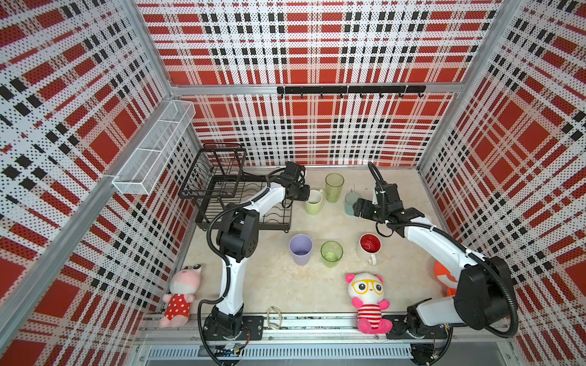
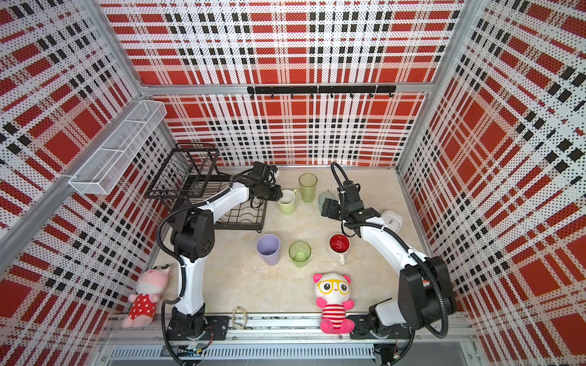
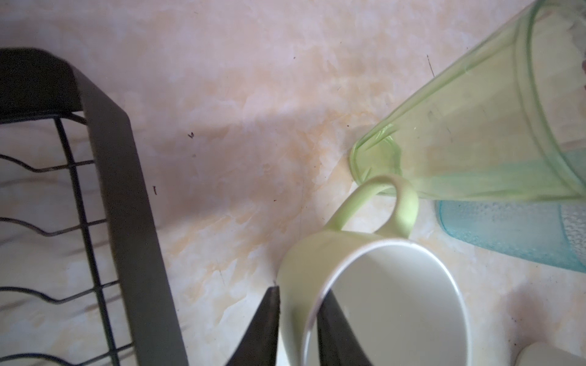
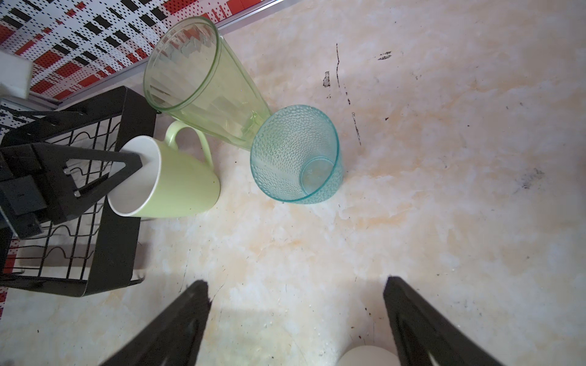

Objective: Load cups into a dish rack
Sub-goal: Pick up the cup from the top-center of the table, then place the cup upside down at the dish rack.

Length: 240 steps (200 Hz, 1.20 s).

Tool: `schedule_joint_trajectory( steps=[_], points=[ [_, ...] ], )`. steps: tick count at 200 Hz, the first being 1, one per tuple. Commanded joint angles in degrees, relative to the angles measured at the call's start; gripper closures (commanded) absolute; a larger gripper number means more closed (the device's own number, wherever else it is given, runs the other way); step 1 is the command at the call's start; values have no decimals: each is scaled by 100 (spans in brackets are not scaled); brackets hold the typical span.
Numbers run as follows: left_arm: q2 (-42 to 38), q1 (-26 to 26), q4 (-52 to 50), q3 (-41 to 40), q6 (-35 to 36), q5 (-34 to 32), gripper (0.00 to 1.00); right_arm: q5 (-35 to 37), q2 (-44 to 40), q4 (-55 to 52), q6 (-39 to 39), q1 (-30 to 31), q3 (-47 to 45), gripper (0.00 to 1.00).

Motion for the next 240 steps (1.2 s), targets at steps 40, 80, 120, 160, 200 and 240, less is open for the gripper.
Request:
schedule_joint_trajectory(
  steps=[40,80,120,160,200,240],
  points=[
    [161,-59,-210,250,154,-33,99,-19,126,-83,32,-6,-43,10],
    [-129,0,-210,215,122,215,100,-81,136,-55,28,-6,-19,10],
    [-757,11,-156,77,119,311,100,-288,38,-86,85,-2,122,9],
    [-1856,85,673,-599,-27,573,100,-1361,-165,-209,801,-7,718,5],
    [-3001,280,3290,-2042,-1169,2365,100,-2535,-554,485,1764,-207,893,1],
    [-3533,189,6322,-3212,-2934,3451,100,-3905,-938,4323,4387,-459,-418,0]
  ],
)
